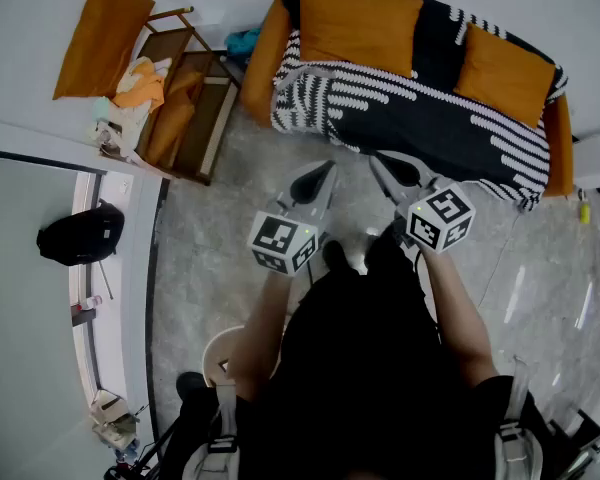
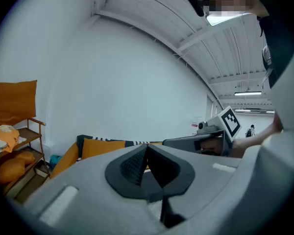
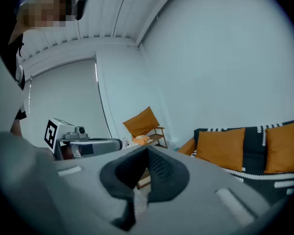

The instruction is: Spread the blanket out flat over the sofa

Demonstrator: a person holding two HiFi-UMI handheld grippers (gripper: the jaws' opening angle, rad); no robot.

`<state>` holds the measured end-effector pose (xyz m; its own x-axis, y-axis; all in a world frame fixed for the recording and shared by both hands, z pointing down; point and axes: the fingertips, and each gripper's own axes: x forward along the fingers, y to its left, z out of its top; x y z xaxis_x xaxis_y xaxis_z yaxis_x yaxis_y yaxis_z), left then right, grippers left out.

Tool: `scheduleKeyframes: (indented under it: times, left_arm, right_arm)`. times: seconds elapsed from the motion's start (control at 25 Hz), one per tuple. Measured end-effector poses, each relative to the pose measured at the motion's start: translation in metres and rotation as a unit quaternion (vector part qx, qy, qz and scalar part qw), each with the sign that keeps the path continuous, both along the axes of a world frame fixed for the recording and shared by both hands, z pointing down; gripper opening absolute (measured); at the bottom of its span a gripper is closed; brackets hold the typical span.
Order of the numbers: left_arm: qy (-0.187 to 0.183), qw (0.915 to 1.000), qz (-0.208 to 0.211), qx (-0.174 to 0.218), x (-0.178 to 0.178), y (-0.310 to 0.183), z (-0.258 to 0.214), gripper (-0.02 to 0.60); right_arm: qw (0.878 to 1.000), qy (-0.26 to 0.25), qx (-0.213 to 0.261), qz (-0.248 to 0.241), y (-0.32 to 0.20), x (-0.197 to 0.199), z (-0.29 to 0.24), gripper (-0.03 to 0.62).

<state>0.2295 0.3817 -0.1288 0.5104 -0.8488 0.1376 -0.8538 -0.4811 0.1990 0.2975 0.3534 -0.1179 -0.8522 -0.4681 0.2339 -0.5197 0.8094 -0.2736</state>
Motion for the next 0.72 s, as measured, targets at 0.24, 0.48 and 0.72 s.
scheduleKeyframes:
  times: [0.24, 0.48, 0.72]
  left_arm:
    - [-0.001, 1.0, 0.004, -0.004, -0.005, 0.002, 0.002, 0.011]
    - [-0.002, 1.0, 0.007, -0.004, -0.012, 0.009, 0.003, 0.011]
    - [-0.005, 0.9999, 0.007, -0.006, -0.018, 0.016, 0.006, 0.011]
  right_arm:
    - [1.0, -0.018, -0.007, 0.0, 0.004, -0.006, -0.002, 0.0]
    - [0.999, -0.048, -0.021, -0.001, 0.014, -0.012, -0.007, 0.002]
    - [0.998, -0.049, -0.025, 0.016, 0.016, -0.005, -0.004, 0.002]
